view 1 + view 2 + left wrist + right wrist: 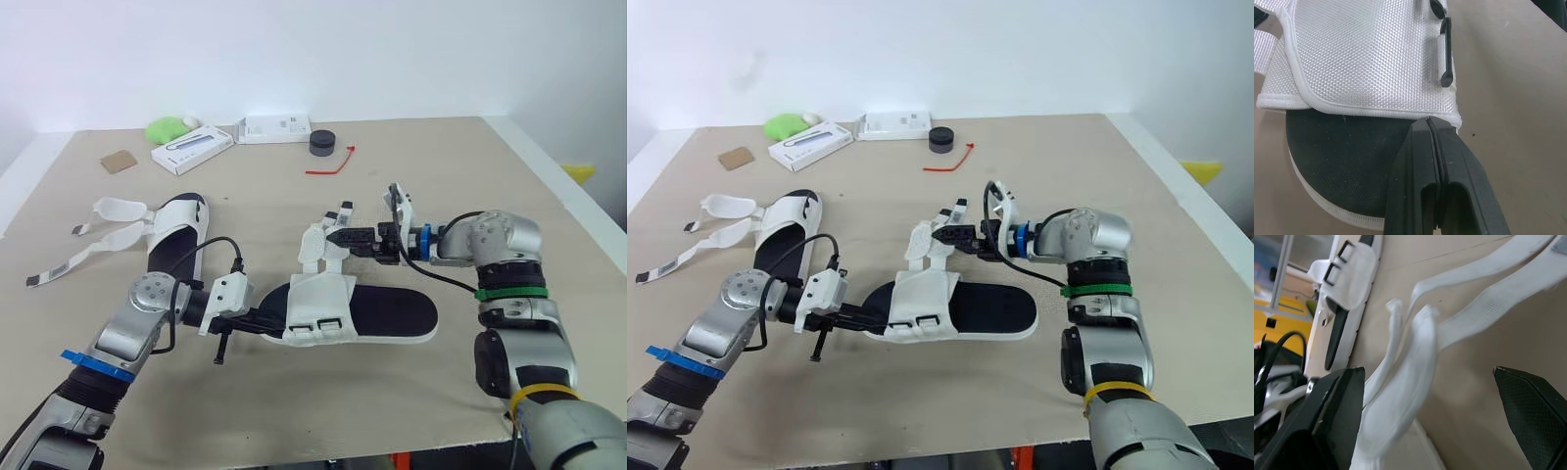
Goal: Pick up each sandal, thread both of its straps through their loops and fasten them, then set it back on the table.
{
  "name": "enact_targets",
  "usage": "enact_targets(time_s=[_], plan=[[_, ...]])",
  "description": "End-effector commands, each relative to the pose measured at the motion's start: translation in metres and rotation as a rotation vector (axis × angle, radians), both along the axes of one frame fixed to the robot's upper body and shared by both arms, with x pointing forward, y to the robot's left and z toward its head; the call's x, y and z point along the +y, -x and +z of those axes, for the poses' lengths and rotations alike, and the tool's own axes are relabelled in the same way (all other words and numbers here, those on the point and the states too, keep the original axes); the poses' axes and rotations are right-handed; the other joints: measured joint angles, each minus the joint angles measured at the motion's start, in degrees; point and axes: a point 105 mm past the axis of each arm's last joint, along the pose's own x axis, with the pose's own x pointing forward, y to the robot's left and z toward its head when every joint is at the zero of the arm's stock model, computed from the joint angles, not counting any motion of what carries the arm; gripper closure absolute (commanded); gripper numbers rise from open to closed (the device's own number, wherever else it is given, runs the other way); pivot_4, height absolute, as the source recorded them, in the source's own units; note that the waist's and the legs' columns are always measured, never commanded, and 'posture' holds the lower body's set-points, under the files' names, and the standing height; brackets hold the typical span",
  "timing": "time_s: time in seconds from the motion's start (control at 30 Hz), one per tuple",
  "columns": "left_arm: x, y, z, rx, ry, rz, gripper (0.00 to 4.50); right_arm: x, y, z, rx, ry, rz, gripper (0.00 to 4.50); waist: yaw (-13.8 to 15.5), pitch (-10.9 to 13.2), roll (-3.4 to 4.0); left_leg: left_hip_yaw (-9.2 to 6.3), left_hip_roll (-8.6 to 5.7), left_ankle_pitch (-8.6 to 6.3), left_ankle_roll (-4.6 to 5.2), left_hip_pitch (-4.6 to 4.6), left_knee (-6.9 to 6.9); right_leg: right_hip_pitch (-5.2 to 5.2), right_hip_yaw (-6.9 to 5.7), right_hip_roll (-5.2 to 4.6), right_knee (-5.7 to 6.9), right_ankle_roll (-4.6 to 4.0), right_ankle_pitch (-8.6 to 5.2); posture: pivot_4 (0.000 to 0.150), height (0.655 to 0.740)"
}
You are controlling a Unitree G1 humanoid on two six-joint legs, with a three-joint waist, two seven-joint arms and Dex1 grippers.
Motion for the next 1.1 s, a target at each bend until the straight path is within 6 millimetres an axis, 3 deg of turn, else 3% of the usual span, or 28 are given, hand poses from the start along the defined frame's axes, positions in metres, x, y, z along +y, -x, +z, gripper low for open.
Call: enact_targets(time_s=[0.03, 0.1, 0.2, 0.33, 0.37, 0.6, 0.77, 0.97, 1.1], plan=[[0.0, 0.003, -0.002, -0.008, -0.019, -0.01, 4.5, 0.003, -0.017, 0.021, -0.059, -0.066, -0.059, 0.24, 0.01, 0.0, 0.0, -0.01, 0.0, 0.0, 0.0, 0.01, 0.0, 0.0, 0.0, 0.0, 0.0, -0.01, 0.01, 0.15, 0.74], [-0.001, 0.004, -0.003, -0.008, -0.021, -0.012, 4.5, 0.001, -0.024, 0.019, -0.057, -0.073, -0.1, 0.87, 0.02, 0.0, 0.0, -0.02, 0.0, 0.0, 0.0, 0.04, 0.0, -0.01, -0.02, 0.01, -0.01, -0.01, 0.01, 0.15, 0.74], [-0.001, 0.006, -0.004, -0.006, -0.021, -0.012, 4.5, 0.001, -0.028, 0.017, -0.047, -0.08, -0.111, 2.41, 0.03, -0.01, 0.0, -0.04, 0.0, -0.01, 0.02, 0.02, 0.0, -0.08, -0.03, -0.03, -0.05, -0.02, 0.01, 0.15, 0.74], [0.001, 0.009, -0.006, 0.001, -0.024, -0.011, 4.5, 0.0, -0.03, 0.016, -0.034, -0.101, -0.126, 4.16, 0.05, -0.01, 0.02, -0.03, -0.03, -0.03, 0.05, -0.2, 0.0, -0.33, -0.01, -0.11, -0.04, 0.02, 0.06, 0.15, 0.74], [0.001, 0.009, -0.006, 0.001, -0.024, -0.011, 4.5, 0.0, -0.031, 0.016, -0.033, -0.105, -0.128, 4.34, 0.05, -0.01, 0.02, -0.03, -0.03, -0.04, 0.06, -0.4, -0.01, -0.36, -0.02, -0.12, -0.03, 0.03, 0.08, 0.15, 0.74], [0.0, 0.011, -0.008, 0.005, -0.025, -0.016, 4.5, 0.0, -0.03, 0.031, -0.101, -0.146, -0.103, 4.34, 0.04, -0.02, 0.03, -0.06, -0.03, -0.05, 0.08, -0.44, 0.0, -0.38, -0.06, -0.11, -0.06, 0.03, 0.09, 0.15, 0.74], [0.0, 0.011, -0.008, 0.006, -0.025, -0.019, 4.5, 0.004, -0.017, 0.055, -0.326, -0.138, -0.004, 4.34, 0.07, -0.03, 0.05, -0.1, -0.02, -0.05, 0.09, -0.43, 0.0, -0.38, -0.09, -0.1, -0.06, 0.04, 0.08, 0.15, 0.74], [0.0, 0.012, -0.009, 0.007, -0.027, -0.024, 4.5, 0.01, 0.018, 0.07, -0.717, -0.061, 0.176, 4.34, 0.11, -0.04, 0.06, -0.27, -0.03, -0.06, 0.1, -0.41, 0.0, -0.42, -0.26, -0.13, -0.06, 0.04, 0.08, 0.15, 0.74], [0.0, 0.013, -0.009, 0.009, -0.031, -0.027, 4.5, 0.02, 0.058, 0.059, -0.994, 0.072, 0.389, 4.34, 0.13, -0.07, 0.07, -0.31, -0.05, -0.06, 0.1, -0.42, 0.0, -0.43, -0.32, -0.17, -0.09, 0.05, 0.07, 0.15, 0.74]])
